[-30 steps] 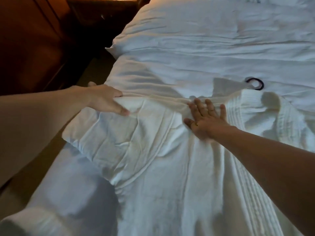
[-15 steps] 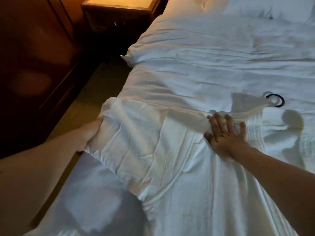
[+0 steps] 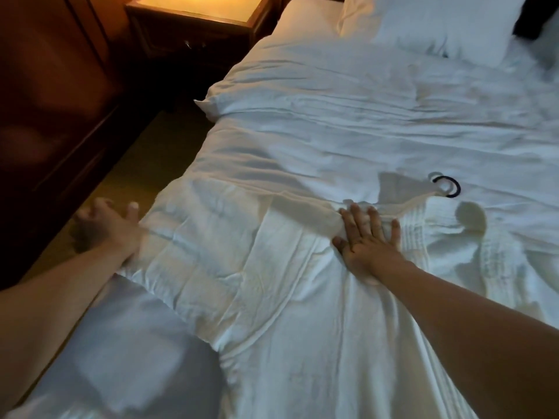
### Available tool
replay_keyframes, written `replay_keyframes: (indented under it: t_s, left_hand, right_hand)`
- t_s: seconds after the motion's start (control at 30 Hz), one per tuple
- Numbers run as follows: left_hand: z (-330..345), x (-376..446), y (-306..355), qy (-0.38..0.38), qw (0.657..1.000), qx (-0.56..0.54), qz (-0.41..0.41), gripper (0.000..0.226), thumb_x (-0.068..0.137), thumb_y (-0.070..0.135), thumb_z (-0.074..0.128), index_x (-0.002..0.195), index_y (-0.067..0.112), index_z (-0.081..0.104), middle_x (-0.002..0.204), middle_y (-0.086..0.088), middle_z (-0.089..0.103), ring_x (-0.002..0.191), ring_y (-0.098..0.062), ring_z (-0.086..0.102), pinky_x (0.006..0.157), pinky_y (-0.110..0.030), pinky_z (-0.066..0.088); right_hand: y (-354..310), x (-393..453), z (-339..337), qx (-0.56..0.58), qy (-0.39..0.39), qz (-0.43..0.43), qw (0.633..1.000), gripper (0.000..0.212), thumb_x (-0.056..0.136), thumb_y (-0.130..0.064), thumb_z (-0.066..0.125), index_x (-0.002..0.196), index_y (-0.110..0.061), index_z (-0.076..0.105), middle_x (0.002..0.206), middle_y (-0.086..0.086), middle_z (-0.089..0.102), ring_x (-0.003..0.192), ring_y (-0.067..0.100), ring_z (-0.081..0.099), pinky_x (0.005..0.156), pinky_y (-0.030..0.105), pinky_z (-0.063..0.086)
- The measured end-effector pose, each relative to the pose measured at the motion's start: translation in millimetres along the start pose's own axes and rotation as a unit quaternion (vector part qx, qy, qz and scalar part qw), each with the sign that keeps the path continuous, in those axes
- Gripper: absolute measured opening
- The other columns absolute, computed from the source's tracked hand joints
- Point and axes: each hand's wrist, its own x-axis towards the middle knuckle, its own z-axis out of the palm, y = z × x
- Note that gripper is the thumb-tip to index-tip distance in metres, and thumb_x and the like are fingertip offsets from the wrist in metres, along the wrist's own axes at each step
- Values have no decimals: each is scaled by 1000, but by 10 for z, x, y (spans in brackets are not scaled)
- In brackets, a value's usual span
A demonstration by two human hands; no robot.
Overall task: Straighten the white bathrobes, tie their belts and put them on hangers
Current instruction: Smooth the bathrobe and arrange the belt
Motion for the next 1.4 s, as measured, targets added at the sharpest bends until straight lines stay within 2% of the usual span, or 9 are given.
replay_keyframes:
  t_s: [0.17,0.3,0.47,0.6,0.73,0.93,1.07,1.2,1.4]
  left_hand:
    - [39,-1094,692,-51,908,70,410,46,98,56,39,137,34,45,160,-4,27,147,-33,24,115,-64,19]
    - [435,-1819,771,-202,873,200,397,71,90,79,8,154,50,-2,165,10,-20,152,-32,-18,113,-73,-3]
    - [518,-1820,797,-218,878,242,351,81,80,87,-2,151,52,-18,163,11,-29,152,-34,-16,111,-74,2]
    - [241,-1977,1088,-219,863,286,354,74,91,74,28,156,45,9,169,0,-7,152,-39,7,113,-70,10]
    - [47,-2582,1184,-156,821,204,510,63,75,42,43,134,25,59,153,-15,43,133,-38,47,102,-62,39]
    - [138,-4024,1143,-206,749,83,624,51,76,43,41,116,25,68,145,-9,53,126,-31,56,93,-54,48]
    - [228,-4925,1159,-246,736,62,628,46,80,44,43,113,25,69,138,-7,59,118,-32,62,90,-51,51]
    - [157,-5652,1182,-308,803,131,493,48,88,49,46,131,27,50,131,-5,55,116,-32,56,93,-43,45]
    - [122,-5978,1027,-381,860,65,332,58,93,40,63,135,11,36,126,-26,60,116,-44,58,86,-39,43]
  right_hand:
    - [-59,-65,-29,-13,29,6,999,67,101,-63,9,158,-37,-18,162,-11,-34,150,22,-31,115,64,-19]
    - [-176,-376,-6,3,101,42,994,69,103,-61,12,158,-32,-18,160,-1,-39,149,30,-32,113,69,-19]
    - [-91,-1272,88,72,131,-13,989,65,103,-50,21,161,-31,-2,161,-5,-38,148,23,-35,117,63,-20]
    - [232,-1873,38,132,123,-15,983,55,104,-35,36,155,-35,15,162,-8,-35,149,17,-34,120,58,-16]
    - [672,-2437,-12,187,169,34,967,49,102,-33,40,148,-38,26,166,-10,-26,152,13,-25,121,51,-16]
    - [1471,-3198,200,228,184,128,948,49,97,-26,43,144,-37,33,169,-9,-13,155,14,-15,123,54,-7]
    - [2020,-3728,481,230,181,224,929,50,92,-27,46,140,-37,37,169,-9,1,156,17,-1,122,55,7]
    - [2467,-4222,760,238,247,333,879,39,89,-31,51,128,-34,52,141,-6,44,128,23,45,100,48,37]
    - [2797,-4713,1011,324,190,401,836,18,96,-44,47,105,-28,48,112,-2,56,107,25,59,89,41,47]
